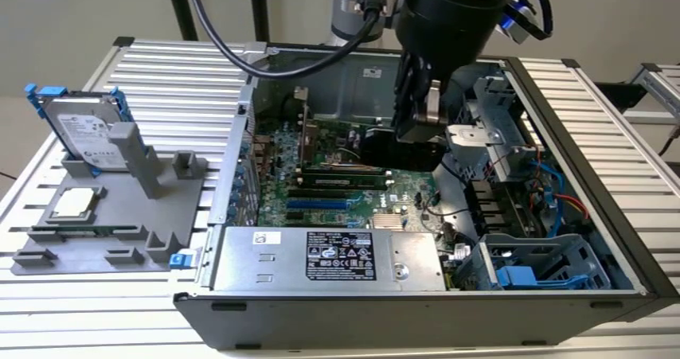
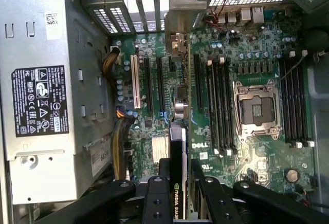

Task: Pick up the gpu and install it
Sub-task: 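Insert the gpu into the slot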

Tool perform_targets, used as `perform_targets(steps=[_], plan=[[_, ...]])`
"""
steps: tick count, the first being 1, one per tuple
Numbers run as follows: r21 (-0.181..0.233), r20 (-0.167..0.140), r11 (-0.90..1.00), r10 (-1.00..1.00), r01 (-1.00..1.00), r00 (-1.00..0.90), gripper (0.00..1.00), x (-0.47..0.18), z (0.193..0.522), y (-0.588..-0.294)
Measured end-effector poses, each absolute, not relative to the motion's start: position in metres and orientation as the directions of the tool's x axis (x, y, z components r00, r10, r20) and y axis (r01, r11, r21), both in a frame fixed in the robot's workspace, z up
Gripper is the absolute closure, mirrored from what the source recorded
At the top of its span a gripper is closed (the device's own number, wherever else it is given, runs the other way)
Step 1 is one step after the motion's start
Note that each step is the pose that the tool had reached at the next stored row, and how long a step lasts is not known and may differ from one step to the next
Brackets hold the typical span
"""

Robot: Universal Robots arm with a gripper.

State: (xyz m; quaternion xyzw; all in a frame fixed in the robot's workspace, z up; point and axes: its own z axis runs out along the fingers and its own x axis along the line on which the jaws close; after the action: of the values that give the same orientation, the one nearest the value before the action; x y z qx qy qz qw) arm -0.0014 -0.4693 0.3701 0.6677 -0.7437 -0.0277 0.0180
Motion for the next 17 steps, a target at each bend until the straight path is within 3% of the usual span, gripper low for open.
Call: perform_targets(steps=[17], plan=[[0.065, -0.009, 0.107, -0.994, -0.992, -0.108, 1.00, -0.001, 0.359, -0.469]])
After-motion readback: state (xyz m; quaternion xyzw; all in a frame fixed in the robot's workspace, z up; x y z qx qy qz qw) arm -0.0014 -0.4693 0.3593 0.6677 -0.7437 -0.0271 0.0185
